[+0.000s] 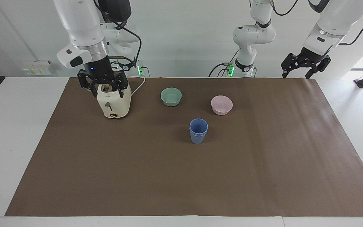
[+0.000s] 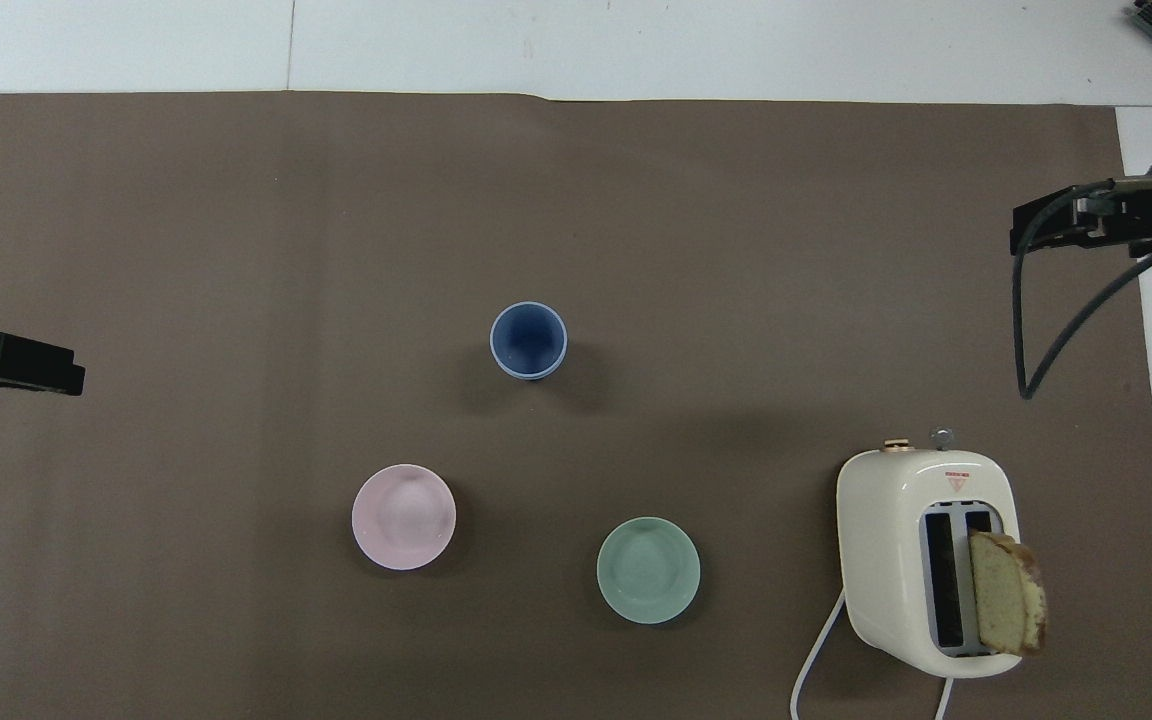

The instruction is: Stack blue cups with both arms

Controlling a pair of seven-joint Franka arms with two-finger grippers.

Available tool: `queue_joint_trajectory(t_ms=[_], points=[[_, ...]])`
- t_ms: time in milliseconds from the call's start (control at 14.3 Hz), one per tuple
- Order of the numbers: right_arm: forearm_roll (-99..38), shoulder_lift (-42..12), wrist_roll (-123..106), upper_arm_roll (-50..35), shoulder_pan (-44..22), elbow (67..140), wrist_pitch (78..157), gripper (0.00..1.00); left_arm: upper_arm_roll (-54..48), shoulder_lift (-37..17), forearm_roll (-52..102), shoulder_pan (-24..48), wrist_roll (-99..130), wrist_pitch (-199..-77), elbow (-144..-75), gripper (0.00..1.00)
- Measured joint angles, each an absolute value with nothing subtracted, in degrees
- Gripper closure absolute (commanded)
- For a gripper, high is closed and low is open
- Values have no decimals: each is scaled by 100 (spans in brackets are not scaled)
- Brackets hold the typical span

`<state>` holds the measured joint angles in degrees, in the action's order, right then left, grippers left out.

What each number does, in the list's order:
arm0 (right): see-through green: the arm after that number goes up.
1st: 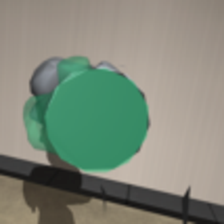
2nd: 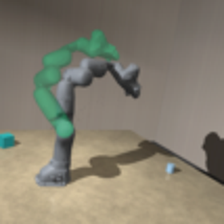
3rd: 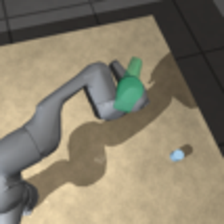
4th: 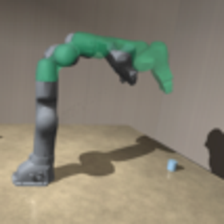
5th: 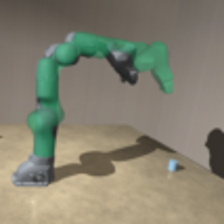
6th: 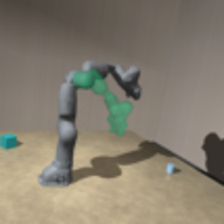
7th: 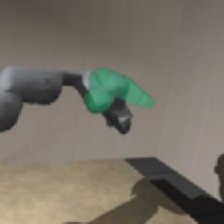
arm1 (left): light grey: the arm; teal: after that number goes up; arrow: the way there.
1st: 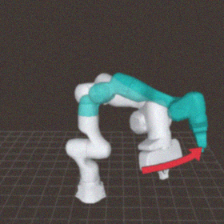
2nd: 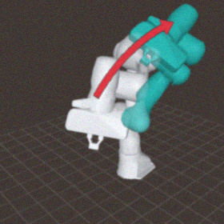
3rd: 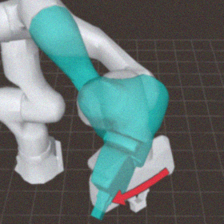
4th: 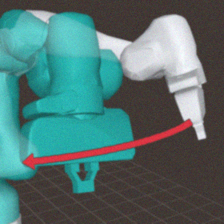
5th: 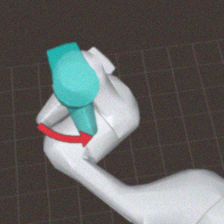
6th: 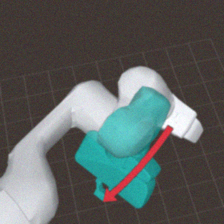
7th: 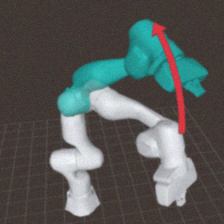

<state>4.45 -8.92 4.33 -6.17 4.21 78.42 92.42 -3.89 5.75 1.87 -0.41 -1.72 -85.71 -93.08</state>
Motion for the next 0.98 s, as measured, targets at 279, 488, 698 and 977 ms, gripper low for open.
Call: queue_joint_trajectory(t_ms=[279, 488, 698, 977], points=[[516, -693, 428, -606, 417, 7828, 9158, 0, -391, 575, 188, -41, -171, -8568, -9312, 0], [516, -548, 428, -593, 417, 7829, 9074, 0, -393, 575, 188, -41, -171, -8568, -9313, 0], [515, -525, 428, -591, 417, 7834, 9029, 0, -393, 575, 188, -41, -171, -8568, -9313, 0], [399, -525, 428, -591, 418, 7849, 8975, 0, -392, 575, 188, -41, -172, -8568, -9313, 0]])
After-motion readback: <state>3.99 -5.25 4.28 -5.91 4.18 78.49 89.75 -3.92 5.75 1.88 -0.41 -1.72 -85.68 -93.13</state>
